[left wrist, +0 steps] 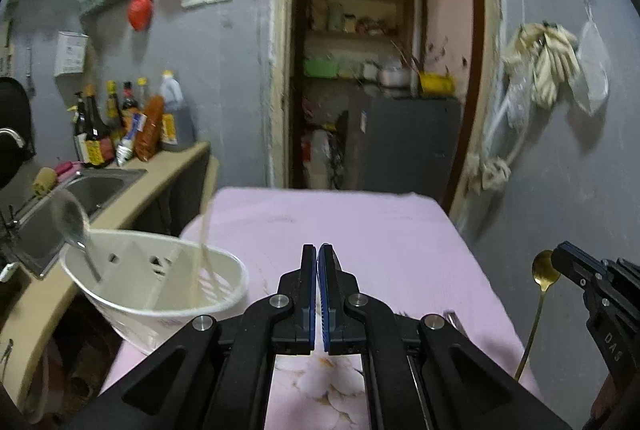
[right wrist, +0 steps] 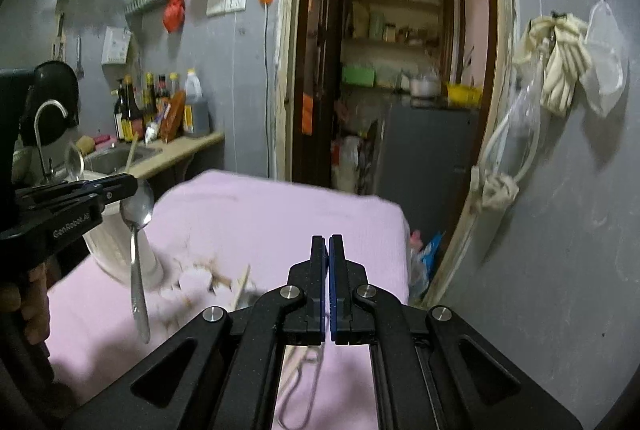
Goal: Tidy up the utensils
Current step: 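Lift both spoons and carry them over the white caddy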
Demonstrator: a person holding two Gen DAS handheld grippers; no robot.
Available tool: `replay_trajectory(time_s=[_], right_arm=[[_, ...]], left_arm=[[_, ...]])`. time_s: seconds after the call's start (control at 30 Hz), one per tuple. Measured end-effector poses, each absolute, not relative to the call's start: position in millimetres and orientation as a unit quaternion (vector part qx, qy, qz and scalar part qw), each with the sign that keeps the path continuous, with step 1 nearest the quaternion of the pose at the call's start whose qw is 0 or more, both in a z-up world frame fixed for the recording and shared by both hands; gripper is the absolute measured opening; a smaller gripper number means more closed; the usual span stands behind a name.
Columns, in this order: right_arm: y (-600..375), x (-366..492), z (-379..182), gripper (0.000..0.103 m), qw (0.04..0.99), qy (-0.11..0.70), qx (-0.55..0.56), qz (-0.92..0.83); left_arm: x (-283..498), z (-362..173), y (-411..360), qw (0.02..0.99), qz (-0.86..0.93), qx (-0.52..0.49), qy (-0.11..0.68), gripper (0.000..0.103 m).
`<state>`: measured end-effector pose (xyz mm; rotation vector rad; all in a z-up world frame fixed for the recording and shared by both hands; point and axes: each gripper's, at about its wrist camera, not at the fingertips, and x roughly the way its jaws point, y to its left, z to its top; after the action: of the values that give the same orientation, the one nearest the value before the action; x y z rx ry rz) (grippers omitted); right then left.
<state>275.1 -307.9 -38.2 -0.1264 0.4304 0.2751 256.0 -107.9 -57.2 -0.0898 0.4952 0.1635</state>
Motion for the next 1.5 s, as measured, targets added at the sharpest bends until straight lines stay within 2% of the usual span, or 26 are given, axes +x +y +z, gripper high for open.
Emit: replay_trajectory(time_s=[0.4,0.7,1.03,1.5], right_arm=[[-240,270,34,0.001,0.975,0.114,-0.067,0.176],[-162,270,56,0.001,0.973,0.062,-0.061,0.212],[-91,285,37,0.001,0.978,0.045,-0.088,0.185],[-59,309,-14,0.001,0.974,0.085,-0.116,0.173]], left_arm=[[226,15,-39,0.973,0.142,-0.054,0.176,0.002],[215,42,46,0.963,0.226,-0.043,0.137,0.002],[225,27,99,0.952,0.278,-0.005,0.128,0.002],[246,-17,81,0.954,0.267,0.071,0.115,0.002]])
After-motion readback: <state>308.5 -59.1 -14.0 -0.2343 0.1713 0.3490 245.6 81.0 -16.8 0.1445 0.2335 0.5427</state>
